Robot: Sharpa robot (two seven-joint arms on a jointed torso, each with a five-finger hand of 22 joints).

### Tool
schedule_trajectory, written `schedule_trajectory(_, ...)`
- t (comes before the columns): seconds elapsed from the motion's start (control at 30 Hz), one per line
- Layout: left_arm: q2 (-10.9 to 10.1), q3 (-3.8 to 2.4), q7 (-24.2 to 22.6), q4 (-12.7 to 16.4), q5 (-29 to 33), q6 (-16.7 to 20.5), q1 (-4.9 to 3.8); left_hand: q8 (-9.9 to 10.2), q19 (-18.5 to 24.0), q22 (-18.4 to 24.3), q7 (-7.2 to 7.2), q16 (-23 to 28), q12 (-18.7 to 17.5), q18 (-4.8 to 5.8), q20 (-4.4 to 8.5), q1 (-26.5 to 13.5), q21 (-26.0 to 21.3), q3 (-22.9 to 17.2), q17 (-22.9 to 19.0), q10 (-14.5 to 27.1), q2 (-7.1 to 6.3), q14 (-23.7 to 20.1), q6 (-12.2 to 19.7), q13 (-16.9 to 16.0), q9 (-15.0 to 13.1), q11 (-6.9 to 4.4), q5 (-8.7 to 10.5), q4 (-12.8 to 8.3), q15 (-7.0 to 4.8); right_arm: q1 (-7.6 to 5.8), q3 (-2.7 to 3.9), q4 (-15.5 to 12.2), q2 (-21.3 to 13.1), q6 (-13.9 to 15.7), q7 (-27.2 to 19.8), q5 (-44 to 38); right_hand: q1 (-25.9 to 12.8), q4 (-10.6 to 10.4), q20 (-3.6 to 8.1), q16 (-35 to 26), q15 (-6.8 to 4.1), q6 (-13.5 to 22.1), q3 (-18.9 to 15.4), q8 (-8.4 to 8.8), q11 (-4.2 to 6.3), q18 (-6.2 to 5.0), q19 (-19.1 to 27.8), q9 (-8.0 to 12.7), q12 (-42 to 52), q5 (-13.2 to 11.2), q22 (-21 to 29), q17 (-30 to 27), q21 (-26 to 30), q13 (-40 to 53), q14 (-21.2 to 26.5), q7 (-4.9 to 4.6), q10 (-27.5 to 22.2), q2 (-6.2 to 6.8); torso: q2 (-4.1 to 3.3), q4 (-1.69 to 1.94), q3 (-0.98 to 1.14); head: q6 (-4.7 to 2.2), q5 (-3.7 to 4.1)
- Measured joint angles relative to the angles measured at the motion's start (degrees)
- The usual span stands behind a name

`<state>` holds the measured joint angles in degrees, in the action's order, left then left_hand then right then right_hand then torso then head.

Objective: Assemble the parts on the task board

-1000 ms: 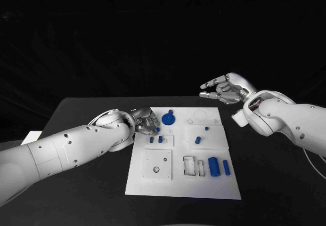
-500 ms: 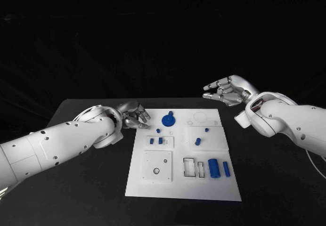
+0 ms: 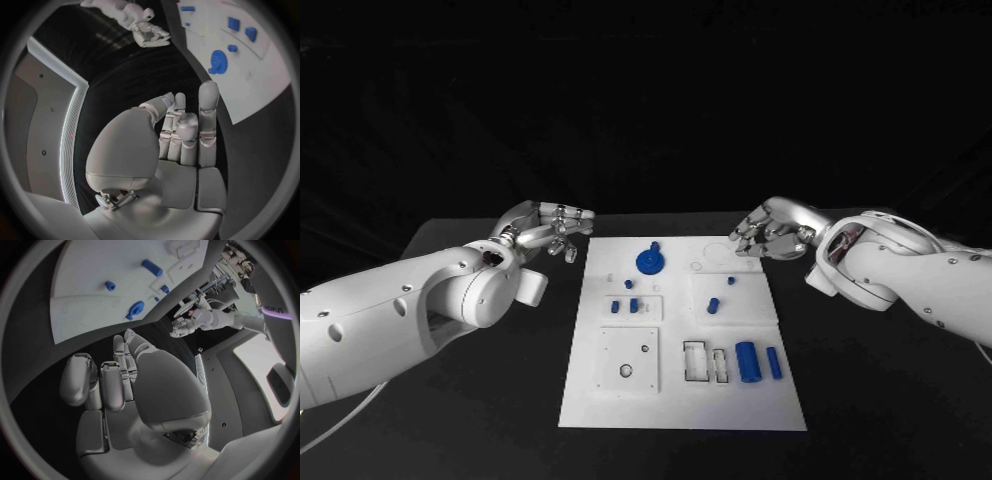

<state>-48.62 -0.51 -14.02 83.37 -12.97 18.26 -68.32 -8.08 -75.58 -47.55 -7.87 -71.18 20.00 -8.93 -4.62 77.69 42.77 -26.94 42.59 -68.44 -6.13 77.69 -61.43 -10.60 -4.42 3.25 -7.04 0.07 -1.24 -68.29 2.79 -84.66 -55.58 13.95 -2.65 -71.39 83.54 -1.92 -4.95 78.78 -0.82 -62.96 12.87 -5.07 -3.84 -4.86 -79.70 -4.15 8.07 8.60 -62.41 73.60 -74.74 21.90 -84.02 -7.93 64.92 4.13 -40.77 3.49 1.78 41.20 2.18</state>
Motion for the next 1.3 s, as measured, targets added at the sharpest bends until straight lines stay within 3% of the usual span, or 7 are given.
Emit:
schedule_trajectory(0.17, -1.97, 0.38, -4.47, 4.12, 12.98, -0.06, 0.55, -0.98, 0.06, 0.55, 0.00, 0.00, 4.29, 0.01, -0.06, -0.93, -0.63, 0.89, -0.21, 1.45, 0.15, -0.20, -0.40, -2.37, 0.04, -0.22, 0.00, 0.08, -0.20, 1.49, -0.02, -2.86, -0.68, -1.98, 3.96, -12.69, -1.37, -0.14, 0.00, 0.00, 0.00, -0.69, 2.12, 0.52, -0.06, 0.00, 0.00, 0.00, -1.93, -1.34, 0.06, -0.33, 0.29, -4.45, 0.00, 0.31, 1.12, 1.80, 0.01, -0.04, -0.07, -0.43, 1.74)
schedule_trajectory(0.27, -2.48, 0.45, -5.89, 5.72, 16.66, -0.19, 0.66, -1.22, 0.06, 0.72, 0.01, 0.00, 5.95, 0.01, -0.06, -0.92, -0.96, 1.05, -0.33, 2.27, 0.13, -0.20, -0.40, -3.27, 0.09, -0.37, 0.00, 0.10, -0.20, 2.09, -0.03, -3.87, -0.73, -2.84, 5.83, -18.28, -1.72, -0.29, -0.20, -0.30, 0.00, -0.70, 2.59, 0.78, -0.06, 0.00, -0.20, 0.00, -2.45, -1.98, 0.32, -0.57, 0.29, -5.77, 0.00, 0.32, 1.12, 2.15, 0.01, -0.07, -0.13, -0.63, 2.44)
schedule_trajectory(0.43, -3.02, 0.52, -7.49, 7.18, 20.40, -0.50, 0.79, -1.40, 0.06, 1.03, 0.01, 0.00, 7.28, 0.02, -0.06, -0.91, -1.50, 1.27, -0.60, 3.25, 0.14, -0.20, -0.39, -4.01, 0.17, -0.21, 0.00, 0.01, -0.20, 2.81, -0.03, -4.75, -0.45, -4.18, 8.50, -25.77, -2.21, -0.43, -0.20, -0.56, 0.00, -0.71, 3.87, 1.11, -0.06, 0.00, -0.20, 0.09, -3.32, -3.18, 0.72, -0.99, 0.65, -8.11, 0.00, 0.33, 1.12, 2.92, 0.02, -0.18, -0.25, -0.69, 2.99)
schedule_trajectory(0.8, -3.46, 0.55, -8.86, 7.89, 22.83, -1.20, 0.83, -1.64, 0.26, 1.78, -0.20, 0.00, 8.41, 0.02, 0.14, -0.88, -2.29, 1.43, -1.29, 4.07, 0.16, -0.59, -0.18, -4.56, 0.23, -0.20, 0.00, -0.15, -0.19, 3.72, 0.00, -4.56, 1.56, -5.54, 10.81, -32.27, -2.33, -0.53, -0.20, -0.56, 0.00, -0.82, 6.32, 1.11, -0.06, 0.00, -0.20, 0.09, -3.80, -3.87, 0.99, -1.21, 0.95, -11.35, 0.00, 0.45, 1.12, 3.20, 0.02, -0.04, -0.34, -0.37, 3.37)
schedule_trajectory(1.3, -3.72, 0.59, -9.02, 7.93, 23.52, -1.76, 0.84, -1.88, 0.26, 2.25, -0.19, 0.00, 9.13, 0.04, 0.14, -0.88, -3.06, 1.58, -1.67, 5.00, 0.16, -0.79, 0.24, -4.94, 0.28, -0.07, 0.00, -0.31, 0.00, 4.15, -0.02, -3.64, 3.27, -6.69, 10.96, -33.82, -2.33, -0.70, -0.20, -0.56, -0.01, -1.44, 10.45, 1.11, -0.27, 0.00, -0.20, 0.09, -3.80, -5.08, 1.03, -1.29, 0.95, -14.66, 0.00, 0.49, 1.33, 3.20, 0.01, -0.13, -0.32, 0.01, 2.94)
